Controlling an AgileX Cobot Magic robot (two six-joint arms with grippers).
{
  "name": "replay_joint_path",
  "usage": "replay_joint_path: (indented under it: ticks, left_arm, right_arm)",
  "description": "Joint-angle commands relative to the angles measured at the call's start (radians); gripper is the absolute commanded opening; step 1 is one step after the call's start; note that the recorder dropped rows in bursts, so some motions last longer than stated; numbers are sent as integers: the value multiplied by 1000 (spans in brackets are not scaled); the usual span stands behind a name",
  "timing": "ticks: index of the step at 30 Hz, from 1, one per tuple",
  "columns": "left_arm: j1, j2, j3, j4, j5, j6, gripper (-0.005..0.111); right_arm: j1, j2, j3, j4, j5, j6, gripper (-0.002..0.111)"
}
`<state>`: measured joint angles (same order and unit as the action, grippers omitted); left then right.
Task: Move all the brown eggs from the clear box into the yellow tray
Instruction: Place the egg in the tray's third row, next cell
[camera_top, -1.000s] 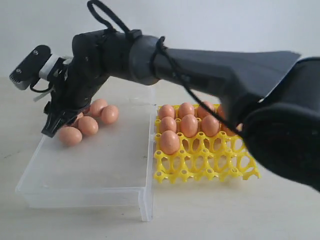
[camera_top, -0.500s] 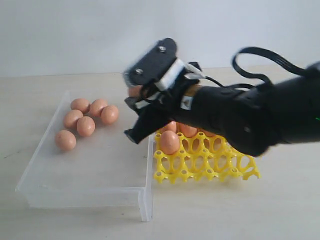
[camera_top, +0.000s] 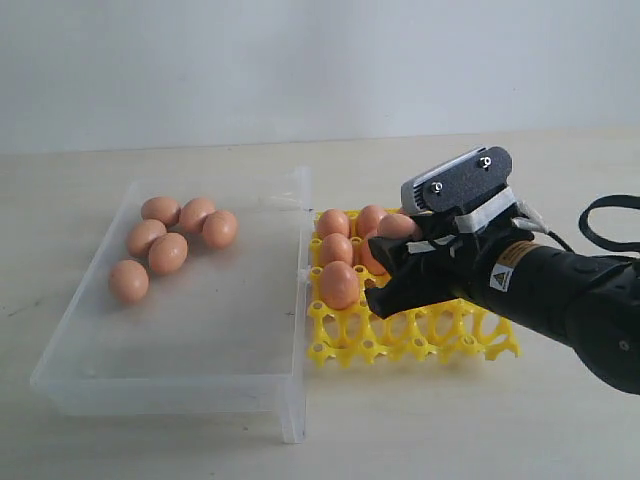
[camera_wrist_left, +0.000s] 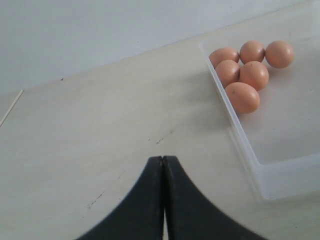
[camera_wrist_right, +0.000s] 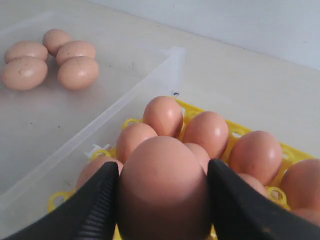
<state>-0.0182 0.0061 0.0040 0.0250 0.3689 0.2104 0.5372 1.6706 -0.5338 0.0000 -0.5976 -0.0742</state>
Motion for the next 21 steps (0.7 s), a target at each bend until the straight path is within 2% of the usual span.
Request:
replay_joint_path:
  ticks: [1, 11, 21]
  left_arm:
    - [-2, -6, -4, 0, -6, -5, 0]
    - [-2, -6, -4, 0, -6, -5, 0]
    - [-2, -6, -4, 0, -6, -5, 0]
  right_arm:
    - [-16, 78, 3, -37, -93, 53, 0]
    - [-16, 192, -3, -44, -214, 60, 0]
    - [-16, 216, -25, -42, -206, 42, 0]
